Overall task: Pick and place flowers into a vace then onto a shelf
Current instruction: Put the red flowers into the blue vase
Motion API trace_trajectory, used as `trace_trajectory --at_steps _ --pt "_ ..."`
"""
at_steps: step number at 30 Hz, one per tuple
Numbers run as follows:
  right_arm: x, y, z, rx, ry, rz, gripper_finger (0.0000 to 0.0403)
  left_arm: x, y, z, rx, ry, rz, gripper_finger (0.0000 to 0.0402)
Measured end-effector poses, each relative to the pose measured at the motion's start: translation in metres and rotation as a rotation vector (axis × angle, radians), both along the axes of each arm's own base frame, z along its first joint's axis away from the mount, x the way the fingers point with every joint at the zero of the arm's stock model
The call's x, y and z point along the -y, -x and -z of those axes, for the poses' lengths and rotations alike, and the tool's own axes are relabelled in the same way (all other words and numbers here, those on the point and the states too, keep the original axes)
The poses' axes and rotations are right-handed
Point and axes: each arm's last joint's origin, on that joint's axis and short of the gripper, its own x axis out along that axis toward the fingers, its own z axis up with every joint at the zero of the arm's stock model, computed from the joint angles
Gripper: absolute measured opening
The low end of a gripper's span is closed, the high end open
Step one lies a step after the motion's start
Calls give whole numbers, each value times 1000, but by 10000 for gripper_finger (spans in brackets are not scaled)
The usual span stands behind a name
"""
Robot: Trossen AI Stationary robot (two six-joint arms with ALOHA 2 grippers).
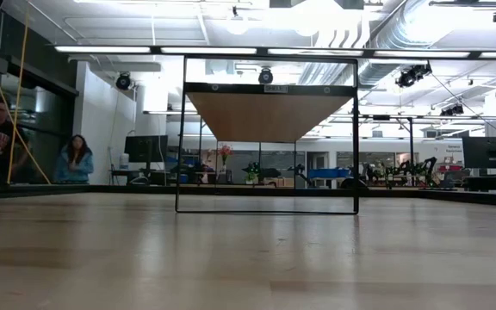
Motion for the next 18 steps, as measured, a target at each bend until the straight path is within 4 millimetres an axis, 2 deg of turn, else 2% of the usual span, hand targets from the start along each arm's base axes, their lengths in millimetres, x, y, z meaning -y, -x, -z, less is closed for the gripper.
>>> trace_trajectory --at_steps 10,18 --pt "9 4 -11 29 -95 -35 0 0 0 0 1 0 0 211" --pt "10 5 -12 13 -113 -51 0 0 0 0 1 0 -1 211"
